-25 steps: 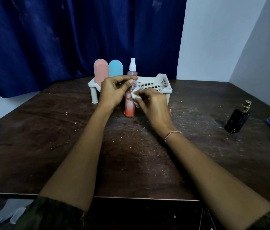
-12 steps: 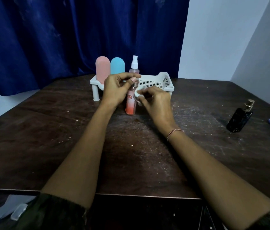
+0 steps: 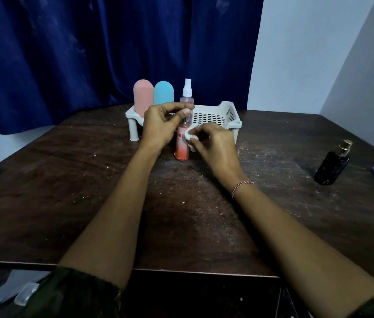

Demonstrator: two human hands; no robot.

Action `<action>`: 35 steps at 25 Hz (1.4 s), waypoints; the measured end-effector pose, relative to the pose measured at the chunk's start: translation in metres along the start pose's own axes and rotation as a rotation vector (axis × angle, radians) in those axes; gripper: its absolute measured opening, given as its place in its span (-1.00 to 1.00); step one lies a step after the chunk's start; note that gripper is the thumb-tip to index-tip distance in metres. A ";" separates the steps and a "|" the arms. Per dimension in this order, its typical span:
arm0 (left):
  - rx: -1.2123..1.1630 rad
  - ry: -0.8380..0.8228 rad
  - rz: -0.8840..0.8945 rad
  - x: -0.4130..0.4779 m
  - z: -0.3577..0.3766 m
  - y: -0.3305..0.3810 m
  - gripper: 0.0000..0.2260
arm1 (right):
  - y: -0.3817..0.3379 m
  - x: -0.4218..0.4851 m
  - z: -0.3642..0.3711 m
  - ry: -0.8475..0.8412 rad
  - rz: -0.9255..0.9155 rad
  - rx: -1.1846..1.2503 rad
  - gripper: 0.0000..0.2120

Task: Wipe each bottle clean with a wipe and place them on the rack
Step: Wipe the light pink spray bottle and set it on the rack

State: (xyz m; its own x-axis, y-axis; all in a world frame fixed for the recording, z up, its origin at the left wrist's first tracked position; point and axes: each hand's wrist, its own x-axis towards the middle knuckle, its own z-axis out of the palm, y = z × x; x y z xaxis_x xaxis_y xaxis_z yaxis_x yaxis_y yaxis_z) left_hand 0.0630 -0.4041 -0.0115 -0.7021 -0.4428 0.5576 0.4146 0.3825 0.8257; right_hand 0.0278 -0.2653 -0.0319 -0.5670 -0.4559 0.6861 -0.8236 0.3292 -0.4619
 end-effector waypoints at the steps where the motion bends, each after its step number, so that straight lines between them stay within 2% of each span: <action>1: 0.008 -0.002 0.008 0.000 0.000 0.000 -0.84 | 0.000 0.000 0.000 0.008 -0.009 0.005 -0.86; 5: 0.014 0.007 0.007 0.001 0.000 0.000 -0.84 | 0.002 -0.001 0.004 -0.120 0.043 -0.003 -0.89; 10: 0.060 0.013 0.038 0.000 -0.001 -0.001 -0.84 | 0.001 0.000 0.001 -0.017 -0.003 0.011 -0.89; 15: 0.065 0.010 0.018 -0.002 0.001 0.003 -0.84 | 0.003 -0.002 0.003 -0.216 0.127 -0.050 -0.88; 19: 0.092 0.015 0.030 -0.002 0.000 0.006 -0.85 | 0.001 0.001 0.001 -0.126 0.087 -0.039 -0.89; 23: 0.092 0.020 0.027 -0.002 0.001 0.007 -0.86 | 0.000 -0.002 0.001 -0.274 0.112 -0.096 -0.91; 27: 0.115 0.026 0.030 -0.001 -0.001 0.005 -0.87 | -0.004 0.001 -0.001 -0.105 0.048 -0.073 -0.92; 29: 0.125 0.027 0.026 -0.001 -0.001 0.005 -0.87 | -0.003 0.002 0.001 -0.135 0.057 -0.072 -0.92; 32: 0.114 0.029 0.033 -0.001 0.001 0.004 -0.87 | 0.000 -0.001 0.003 -0.306 0.095 -0.119 -0.91; 33: 0.120 0.034 0.035 -0.002 0.001 0.003 -0.87 | 0.000 -0.001 0.003 -0.294 0.087 -0.121 -0.92; 35: 0.132 0.043 0.039 -0.001 0.001 0.002 -0.88 | -0.001 0.001 0.002 -0.170 0.058 -0.093 -0.92</action>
State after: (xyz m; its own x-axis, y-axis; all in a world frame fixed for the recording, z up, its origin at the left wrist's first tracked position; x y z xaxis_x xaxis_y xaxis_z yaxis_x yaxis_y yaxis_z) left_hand 0.0644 -0.4020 -0.0105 -0.6607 -0.4585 0.5944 0.3592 0.5023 0.7866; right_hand 0.0279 -0.2673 -0.0322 -0.6148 -0.5638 0.5515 -0.7886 0.4309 -0.4386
